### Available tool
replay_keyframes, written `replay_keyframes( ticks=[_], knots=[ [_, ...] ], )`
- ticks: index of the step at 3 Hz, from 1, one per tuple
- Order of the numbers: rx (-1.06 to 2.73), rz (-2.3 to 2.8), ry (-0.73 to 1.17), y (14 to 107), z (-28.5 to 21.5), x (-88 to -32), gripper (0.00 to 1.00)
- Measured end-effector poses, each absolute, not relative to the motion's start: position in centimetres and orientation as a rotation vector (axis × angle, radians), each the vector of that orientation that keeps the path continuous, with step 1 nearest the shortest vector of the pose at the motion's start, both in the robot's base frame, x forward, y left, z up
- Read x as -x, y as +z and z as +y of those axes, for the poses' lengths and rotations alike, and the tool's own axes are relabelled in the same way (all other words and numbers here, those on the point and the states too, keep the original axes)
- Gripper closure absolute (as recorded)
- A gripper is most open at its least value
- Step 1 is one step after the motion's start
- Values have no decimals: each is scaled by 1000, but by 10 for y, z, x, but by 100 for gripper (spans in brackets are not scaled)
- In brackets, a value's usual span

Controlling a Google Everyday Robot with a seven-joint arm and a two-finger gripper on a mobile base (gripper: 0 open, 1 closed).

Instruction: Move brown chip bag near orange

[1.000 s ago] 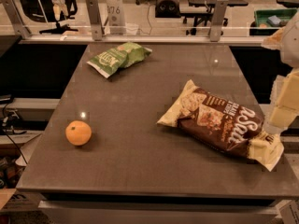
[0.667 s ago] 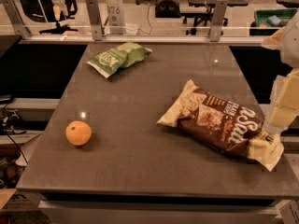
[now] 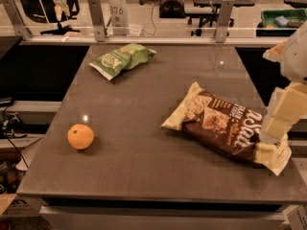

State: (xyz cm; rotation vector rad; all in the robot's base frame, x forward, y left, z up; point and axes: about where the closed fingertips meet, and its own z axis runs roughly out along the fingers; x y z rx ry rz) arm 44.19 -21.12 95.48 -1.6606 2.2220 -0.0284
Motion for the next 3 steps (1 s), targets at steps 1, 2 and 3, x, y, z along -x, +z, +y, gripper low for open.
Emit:
replay_keyframes(
  ticks=[1, 2, 3],
  knots=[
    [1635, 2230, 23, 935, -209, -442, 0],
    [1630, 2240, 61, 916, -208, -443, 0],
    [1625, 2258, 81, 900, -208, -444, 0]
  ],
)
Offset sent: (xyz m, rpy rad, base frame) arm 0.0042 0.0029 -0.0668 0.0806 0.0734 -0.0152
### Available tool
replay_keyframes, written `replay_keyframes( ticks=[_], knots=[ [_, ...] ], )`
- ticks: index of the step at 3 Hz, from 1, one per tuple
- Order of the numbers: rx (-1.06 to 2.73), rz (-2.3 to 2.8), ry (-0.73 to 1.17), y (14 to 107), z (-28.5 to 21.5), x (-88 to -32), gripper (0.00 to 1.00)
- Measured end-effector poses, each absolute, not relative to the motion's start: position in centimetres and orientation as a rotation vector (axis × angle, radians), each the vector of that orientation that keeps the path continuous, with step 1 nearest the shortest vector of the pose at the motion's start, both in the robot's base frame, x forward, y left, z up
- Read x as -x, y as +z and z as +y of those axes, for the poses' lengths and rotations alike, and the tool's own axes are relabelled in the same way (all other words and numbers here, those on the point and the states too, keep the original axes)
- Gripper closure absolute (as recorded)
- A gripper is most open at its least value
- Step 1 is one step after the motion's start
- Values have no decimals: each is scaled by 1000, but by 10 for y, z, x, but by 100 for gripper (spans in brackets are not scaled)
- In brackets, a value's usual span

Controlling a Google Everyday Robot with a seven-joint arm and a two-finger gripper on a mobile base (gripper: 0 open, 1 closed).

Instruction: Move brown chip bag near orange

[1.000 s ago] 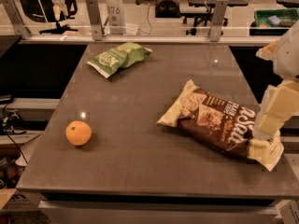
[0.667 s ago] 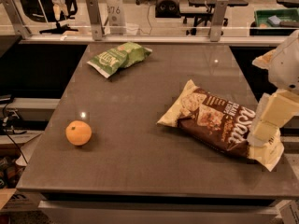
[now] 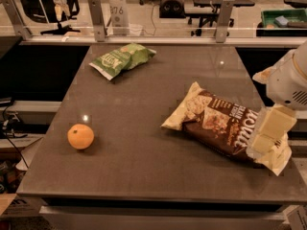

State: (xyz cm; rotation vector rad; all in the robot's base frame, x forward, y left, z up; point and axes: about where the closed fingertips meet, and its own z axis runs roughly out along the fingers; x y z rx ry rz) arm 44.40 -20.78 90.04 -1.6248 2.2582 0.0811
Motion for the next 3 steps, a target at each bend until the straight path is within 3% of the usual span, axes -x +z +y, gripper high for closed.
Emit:
replay_keyframes(
  ticks=[1, 2, 3],
  knots=[
    [1620, 2278, 96, 888, -206, -445, 0],
    [1623, 2289, 96, 878, -205, -448, 17],
    [1623, 2297, 85, 872, -204, -451, 41]
  ],
)
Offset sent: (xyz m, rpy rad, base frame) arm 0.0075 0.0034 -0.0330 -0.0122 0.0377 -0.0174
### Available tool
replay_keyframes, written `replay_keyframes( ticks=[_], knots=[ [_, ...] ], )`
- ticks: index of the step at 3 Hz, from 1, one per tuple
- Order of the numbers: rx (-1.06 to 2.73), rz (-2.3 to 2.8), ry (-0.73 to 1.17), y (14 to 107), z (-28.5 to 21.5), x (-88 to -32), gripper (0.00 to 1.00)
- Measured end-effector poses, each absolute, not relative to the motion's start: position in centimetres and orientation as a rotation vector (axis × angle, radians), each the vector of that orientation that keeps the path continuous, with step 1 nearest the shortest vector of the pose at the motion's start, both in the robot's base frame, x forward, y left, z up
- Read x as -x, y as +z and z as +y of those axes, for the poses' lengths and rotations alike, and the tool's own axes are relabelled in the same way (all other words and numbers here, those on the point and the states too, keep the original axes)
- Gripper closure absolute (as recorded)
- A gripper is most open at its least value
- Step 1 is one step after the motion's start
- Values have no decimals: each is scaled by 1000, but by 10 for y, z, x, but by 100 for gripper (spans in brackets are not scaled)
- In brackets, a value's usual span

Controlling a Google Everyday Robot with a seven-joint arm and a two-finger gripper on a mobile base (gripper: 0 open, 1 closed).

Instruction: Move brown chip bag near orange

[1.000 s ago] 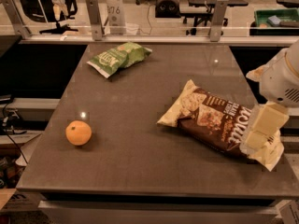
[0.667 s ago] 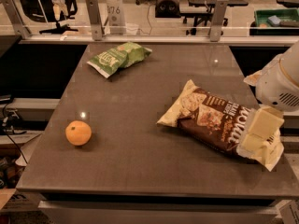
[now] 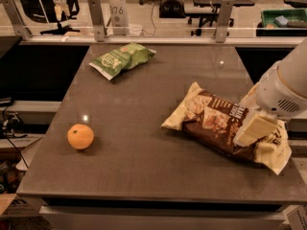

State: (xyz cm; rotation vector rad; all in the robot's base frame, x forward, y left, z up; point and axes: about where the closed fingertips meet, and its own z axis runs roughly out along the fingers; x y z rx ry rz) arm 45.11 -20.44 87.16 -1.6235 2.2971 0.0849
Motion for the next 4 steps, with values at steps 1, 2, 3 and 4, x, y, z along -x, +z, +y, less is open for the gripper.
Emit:
replay_keyframes(
  ticks=[1, 2, 3, 4],
  knots=[
    [1623, 2305, 82, 867, -205, -453, 64],
    [1627, 2305, 83, 869, -201, -455, 88],
    [1629, 2291, 97, 882, -192, -461, 100],
    [1629, 2277, 133, 896, -176, -470, 100]
  ],
)
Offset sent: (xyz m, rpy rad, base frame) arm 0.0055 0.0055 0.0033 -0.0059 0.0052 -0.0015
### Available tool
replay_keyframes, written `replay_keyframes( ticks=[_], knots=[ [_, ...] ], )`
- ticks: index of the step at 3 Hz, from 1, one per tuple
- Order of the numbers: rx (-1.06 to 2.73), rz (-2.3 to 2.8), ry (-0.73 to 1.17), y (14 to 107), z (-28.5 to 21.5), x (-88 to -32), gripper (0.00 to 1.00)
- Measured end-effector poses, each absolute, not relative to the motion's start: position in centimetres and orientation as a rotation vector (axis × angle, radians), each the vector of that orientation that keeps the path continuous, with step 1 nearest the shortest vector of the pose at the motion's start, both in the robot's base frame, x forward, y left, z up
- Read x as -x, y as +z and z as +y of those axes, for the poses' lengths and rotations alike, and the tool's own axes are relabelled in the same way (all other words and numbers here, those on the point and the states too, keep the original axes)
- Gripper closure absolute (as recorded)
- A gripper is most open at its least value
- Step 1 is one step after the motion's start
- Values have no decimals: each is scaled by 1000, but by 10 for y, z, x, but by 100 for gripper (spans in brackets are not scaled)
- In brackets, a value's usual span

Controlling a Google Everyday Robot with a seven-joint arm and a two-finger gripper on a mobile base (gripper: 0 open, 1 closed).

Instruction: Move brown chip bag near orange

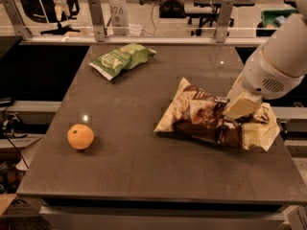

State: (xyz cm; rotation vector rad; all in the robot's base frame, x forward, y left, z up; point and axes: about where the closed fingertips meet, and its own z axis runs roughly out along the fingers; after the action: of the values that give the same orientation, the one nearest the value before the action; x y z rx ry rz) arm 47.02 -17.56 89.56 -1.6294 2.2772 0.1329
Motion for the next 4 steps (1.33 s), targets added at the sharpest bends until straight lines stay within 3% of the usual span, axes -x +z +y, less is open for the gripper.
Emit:
replay_keyframes(
  ticks=[4],
  knots=[
    [1594, 2301, 358, 908, -90, -495, 100]
  ],
)
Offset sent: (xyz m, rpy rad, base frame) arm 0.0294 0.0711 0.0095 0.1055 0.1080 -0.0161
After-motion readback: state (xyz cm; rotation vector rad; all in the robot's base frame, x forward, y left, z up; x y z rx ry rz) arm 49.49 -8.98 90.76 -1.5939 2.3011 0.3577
